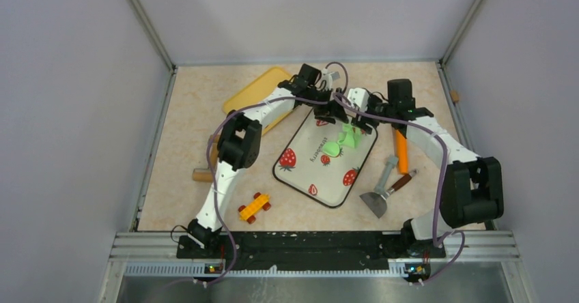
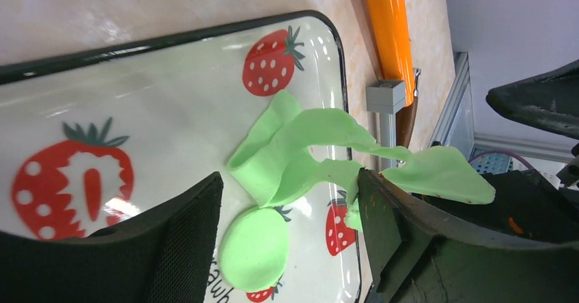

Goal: Roll out the dumpling wrappers from the dough

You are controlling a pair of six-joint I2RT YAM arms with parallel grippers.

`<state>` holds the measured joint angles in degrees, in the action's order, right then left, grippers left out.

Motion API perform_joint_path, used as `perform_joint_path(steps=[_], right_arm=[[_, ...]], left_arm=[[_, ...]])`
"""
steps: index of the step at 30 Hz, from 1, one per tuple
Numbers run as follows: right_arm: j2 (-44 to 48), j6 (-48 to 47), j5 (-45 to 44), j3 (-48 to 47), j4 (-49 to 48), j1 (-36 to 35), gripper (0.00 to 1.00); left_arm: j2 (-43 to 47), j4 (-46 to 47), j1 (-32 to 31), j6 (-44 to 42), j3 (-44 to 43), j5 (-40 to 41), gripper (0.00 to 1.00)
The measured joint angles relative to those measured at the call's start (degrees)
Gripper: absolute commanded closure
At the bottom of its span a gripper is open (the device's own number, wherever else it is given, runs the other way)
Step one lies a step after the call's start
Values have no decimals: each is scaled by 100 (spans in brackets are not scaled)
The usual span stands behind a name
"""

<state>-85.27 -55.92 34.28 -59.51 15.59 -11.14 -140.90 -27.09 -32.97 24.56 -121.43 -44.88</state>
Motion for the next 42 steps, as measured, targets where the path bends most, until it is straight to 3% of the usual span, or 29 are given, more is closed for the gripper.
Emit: perform_joint_path(steps=[8, 20, 28, 42], right_arm=[[72, 50, 13, -68, 166, 17, 35], [-118, -48, 94, -68, -127, -9, 34], [-164, -138, 74, -52, -142, -83, 34], [-162, -402, 11, -11, -44, -219, 35]], left_arm=[[-26, 140, 129, -13, -337, -66, 24], [-26, 1075, -7, 992, -107, -990, 22], [-26, 800, -289, 885, -109, -1132, 23], [-166, -562, -291, -374, -708, -997, 28]])
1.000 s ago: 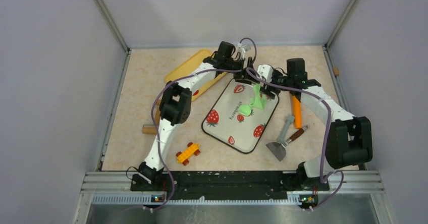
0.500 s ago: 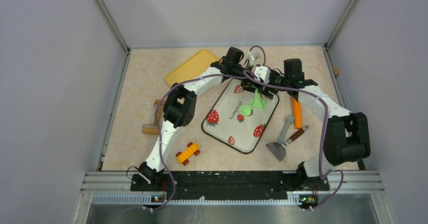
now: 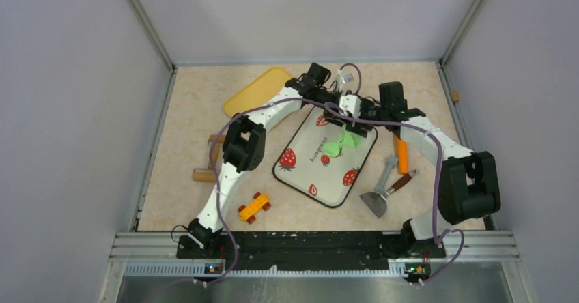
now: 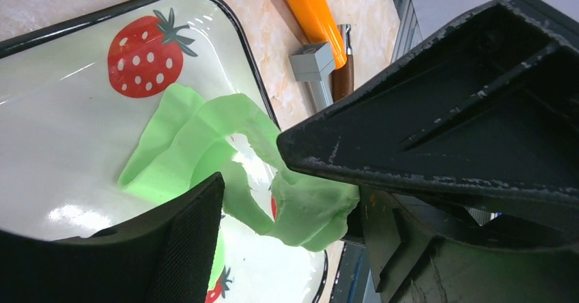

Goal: Roll out the dumpling wrappers from the dough

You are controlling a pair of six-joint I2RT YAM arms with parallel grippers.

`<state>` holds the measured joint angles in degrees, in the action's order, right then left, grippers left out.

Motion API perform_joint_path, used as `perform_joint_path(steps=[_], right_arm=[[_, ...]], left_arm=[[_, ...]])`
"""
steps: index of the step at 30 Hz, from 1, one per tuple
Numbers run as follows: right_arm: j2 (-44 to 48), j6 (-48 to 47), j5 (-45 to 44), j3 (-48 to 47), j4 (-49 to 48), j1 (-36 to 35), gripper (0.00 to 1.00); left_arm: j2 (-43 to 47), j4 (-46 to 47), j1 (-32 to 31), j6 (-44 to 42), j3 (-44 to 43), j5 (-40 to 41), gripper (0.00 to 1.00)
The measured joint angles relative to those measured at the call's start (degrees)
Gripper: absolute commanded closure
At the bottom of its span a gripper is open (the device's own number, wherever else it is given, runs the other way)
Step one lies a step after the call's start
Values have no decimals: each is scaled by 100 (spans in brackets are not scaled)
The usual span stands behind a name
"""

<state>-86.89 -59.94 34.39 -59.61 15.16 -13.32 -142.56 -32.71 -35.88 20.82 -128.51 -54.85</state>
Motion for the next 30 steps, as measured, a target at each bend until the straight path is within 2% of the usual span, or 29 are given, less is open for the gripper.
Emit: perform_joint_path(steps=[14, 23, 27, 30], right_arm=[[284, -603, -116, -15, 568, 59, 36], [966, -680, -223, -284, 494, 223, 35], [1117, -188, -337, -275, 326, 267, 35], [1119, 780, -481, -273, 129, 337, 34]], left_arm=[[-507, -348, -52, -348, -662, 153, 26], [-721, -546, -57, -426, -671, 566, 17], [-721, -455, -55, -356, -682, 667, 16], [-717, -256, -39, -197, -667, 756, 17]])
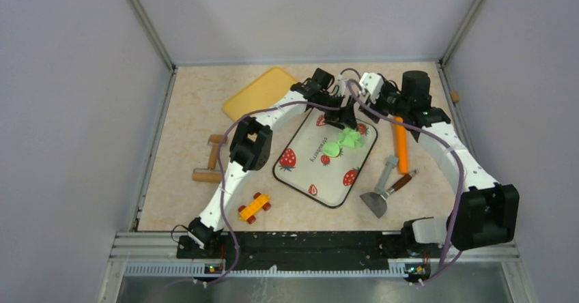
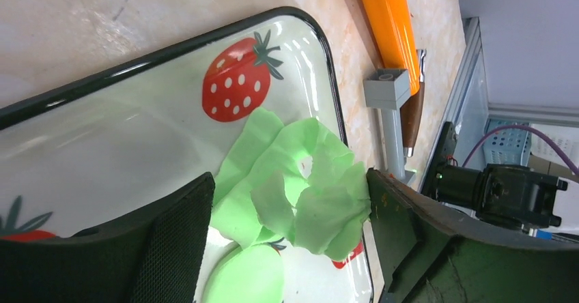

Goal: Roll out the dumpling wrappers from the dough

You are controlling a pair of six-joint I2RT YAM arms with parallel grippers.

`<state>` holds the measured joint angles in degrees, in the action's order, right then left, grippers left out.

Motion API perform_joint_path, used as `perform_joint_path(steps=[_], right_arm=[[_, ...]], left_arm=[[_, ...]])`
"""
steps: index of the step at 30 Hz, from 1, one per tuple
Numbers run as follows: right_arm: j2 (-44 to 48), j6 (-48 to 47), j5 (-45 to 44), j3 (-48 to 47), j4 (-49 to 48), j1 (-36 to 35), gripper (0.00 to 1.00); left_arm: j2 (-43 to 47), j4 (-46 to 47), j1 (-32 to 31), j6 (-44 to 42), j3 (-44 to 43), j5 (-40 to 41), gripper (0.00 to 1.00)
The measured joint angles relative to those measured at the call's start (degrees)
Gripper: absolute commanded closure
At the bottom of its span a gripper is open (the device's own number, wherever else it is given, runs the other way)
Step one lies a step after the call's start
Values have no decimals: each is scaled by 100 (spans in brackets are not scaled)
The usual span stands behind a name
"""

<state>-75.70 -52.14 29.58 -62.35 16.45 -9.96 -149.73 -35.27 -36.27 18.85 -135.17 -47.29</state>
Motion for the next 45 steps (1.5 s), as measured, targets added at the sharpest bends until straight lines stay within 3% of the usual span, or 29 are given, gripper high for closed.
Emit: perform_joint_path(steps=[5, 10, 20, 28, 45], right_arm=[[0, 1980, -87, 114, -334, 118, 33], [20, 3163, -262, 721, -686, 7, 32], [-109, 3449, -1008, 1047, -1025, -446, 35], [-730, 3759, -1331, 940, -1464, -457, 35], [-837, 4430, -1845, 942, -1674, -203, 36]], left_arm=[[267, 557, 52, 640, 487, 330, 16], [651, 831, 87, 1246, 879, 796, 16], [938, 1410, 120, 1825, 1091, 728, 17], [938, 1434, 120, 1904, 1357, 588, 18], [1425, 1467, 337, 1764, 1832, 382, 20]])
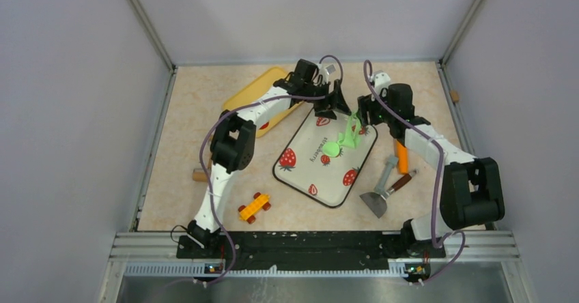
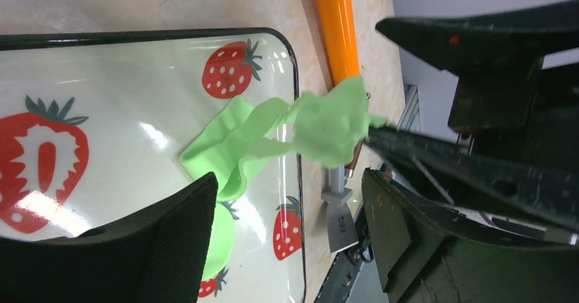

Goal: Roll out the dumpling wrappers from the dough

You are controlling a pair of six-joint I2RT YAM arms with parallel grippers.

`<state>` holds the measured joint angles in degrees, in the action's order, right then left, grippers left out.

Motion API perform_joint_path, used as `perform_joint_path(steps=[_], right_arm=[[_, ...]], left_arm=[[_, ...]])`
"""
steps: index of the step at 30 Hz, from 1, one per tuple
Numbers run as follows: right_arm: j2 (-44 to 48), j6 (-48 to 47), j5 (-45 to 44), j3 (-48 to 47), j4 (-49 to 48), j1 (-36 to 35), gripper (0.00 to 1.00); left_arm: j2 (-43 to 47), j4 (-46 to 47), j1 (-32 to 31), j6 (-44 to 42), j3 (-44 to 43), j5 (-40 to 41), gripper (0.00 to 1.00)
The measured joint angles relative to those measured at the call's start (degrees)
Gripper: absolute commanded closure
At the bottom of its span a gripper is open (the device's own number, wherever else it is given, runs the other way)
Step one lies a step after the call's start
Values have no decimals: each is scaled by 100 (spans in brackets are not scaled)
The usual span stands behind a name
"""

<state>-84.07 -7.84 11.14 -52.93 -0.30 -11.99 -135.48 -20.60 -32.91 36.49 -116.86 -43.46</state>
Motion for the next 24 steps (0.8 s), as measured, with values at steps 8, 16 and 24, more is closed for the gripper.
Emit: perform_joint_path(steps=[8, 16, 24], right_arm=[[0, -2, -46, 2, -26, 157, 36], [181, 105, 857, -15, 811, 157, 35], [138, -122, 1711, -614, 2087, 271, 34]], left_arm=[[39, -120, 31, -164, 52, -63, 21], [66, -398, 173, -590, 68, -13, 21], [413, -275, 570, -859, 393, -236, 21]])
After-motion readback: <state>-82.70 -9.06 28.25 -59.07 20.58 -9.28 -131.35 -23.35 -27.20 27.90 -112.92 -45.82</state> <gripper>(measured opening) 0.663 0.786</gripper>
